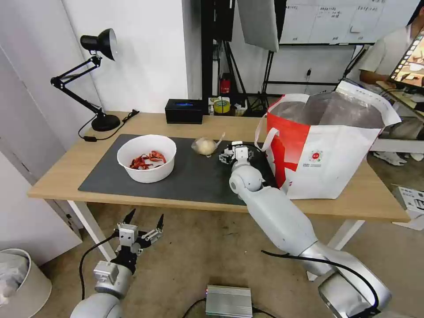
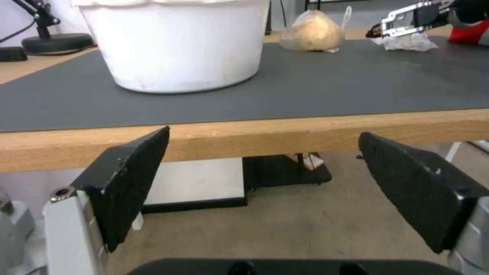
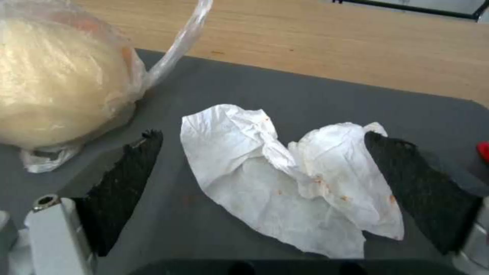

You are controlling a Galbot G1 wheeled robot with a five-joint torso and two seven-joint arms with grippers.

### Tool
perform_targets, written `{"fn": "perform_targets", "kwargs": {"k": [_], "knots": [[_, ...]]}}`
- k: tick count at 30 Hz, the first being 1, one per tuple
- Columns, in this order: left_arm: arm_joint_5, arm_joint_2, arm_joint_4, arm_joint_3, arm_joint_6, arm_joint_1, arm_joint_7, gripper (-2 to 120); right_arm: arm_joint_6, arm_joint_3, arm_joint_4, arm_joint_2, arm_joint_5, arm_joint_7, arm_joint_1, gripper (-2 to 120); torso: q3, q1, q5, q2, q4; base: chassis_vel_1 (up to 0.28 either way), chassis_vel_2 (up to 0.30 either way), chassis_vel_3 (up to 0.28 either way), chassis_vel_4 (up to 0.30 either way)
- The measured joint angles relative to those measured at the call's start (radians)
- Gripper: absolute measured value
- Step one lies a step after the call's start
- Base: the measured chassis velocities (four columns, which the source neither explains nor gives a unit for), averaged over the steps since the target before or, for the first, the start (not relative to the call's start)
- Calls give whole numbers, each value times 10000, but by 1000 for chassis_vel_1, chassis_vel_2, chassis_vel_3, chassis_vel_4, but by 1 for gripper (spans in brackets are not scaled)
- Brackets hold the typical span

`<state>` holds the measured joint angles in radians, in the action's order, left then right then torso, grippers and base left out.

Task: Pick up the trash from the table and place it into the takeout bag.

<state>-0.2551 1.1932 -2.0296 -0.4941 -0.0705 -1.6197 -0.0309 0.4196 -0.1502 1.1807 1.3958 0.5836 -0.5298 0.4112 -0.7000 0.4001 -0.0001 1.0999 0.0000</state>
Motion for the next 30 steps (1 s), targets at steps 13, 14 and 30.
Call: {"fn": "perform_targets", "kwargs": {"k": [13,14,30], "knots": [[22,30,2,25,-12,-9,17,100,384,60,-511,302,-40,-59,-268,100,0,-1,0,1,0,0,0,0,0],[23,29,3,25,-12,-8,18,100,393,93,-576,343,-38,-72,-297,100,0,-1,0,2,0,0,0,0,0],[25,-7,45,85,-16,81,23,100,420,263,-842,513,6,-194,-359,87,0,-1,0,1,0,0,0,0,0]]}}
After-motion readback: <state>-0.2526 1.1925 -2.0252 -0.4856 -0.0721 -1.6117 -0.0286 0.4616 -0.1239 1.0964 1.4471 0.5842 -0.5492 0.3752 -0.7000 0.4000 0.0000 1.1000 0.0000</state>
